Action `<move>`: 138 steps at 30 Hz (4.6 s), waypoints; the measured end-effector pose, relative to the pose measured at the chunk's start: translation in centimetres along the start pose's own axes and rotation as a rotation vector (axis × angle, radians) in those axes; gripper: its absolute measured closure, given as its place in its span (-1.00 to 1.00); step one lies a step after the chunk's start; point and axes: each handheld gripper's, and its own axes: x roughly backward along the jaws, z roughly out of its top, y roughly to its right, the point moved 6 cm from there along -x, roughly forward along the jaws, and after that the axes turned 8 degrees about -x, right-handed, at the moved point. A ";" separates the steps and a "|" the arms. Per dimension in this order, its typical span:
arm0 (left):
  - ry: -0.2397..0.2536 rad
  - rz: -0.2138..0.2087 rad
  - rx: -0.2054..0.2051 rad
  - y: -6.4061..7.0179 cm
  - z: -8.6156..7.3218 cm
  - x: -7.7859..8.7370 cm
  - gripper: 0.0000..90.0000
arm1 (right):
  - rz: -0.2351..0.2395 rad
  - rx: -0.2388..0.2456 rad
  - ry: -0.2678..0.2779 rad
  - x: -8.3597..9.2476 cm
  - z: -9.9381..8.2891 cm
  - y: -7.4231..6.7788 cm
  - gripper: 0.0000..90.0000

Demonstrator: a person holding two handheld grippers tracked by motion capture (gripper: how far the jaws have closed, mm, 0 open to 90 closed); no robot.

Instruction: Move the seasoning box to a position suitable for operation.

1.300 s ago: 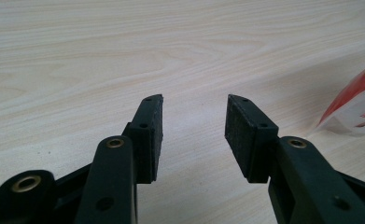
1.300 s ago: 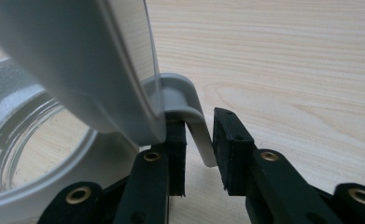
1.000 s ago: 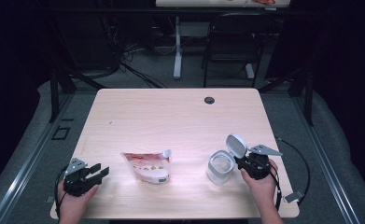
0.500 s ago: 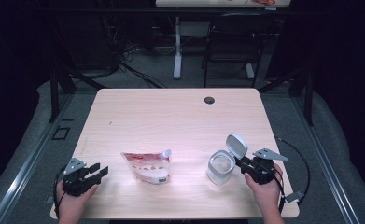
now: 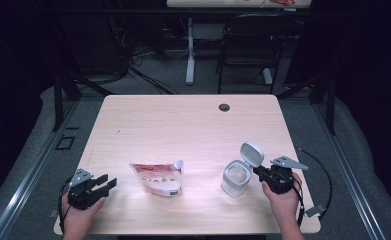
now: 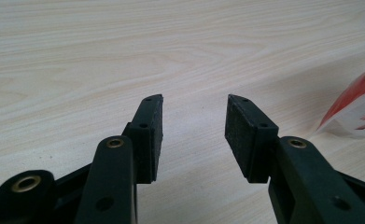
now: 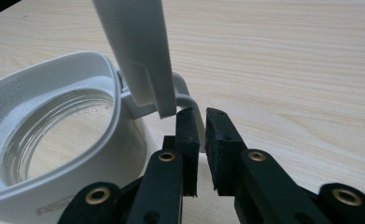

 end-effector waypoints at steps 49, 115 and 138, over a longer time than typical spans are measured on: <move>0.016 -0.053 -0.015 1.2 1.2 0.4 0.36 | -0.090 0.063 0.007 1.7 0.0 0.2 0.29; 0.047 -0.280 -0.261 7.2 13.1 7.7 0.52 | 0.190 0.385 0.062 4.7 6.3 -14.6 0.43; 0.003 -0.312 -0.262 7.7 11.6 6.0 0.53 | 0.296 0.467 -0.042 2.4 5.4 -18.7 0.64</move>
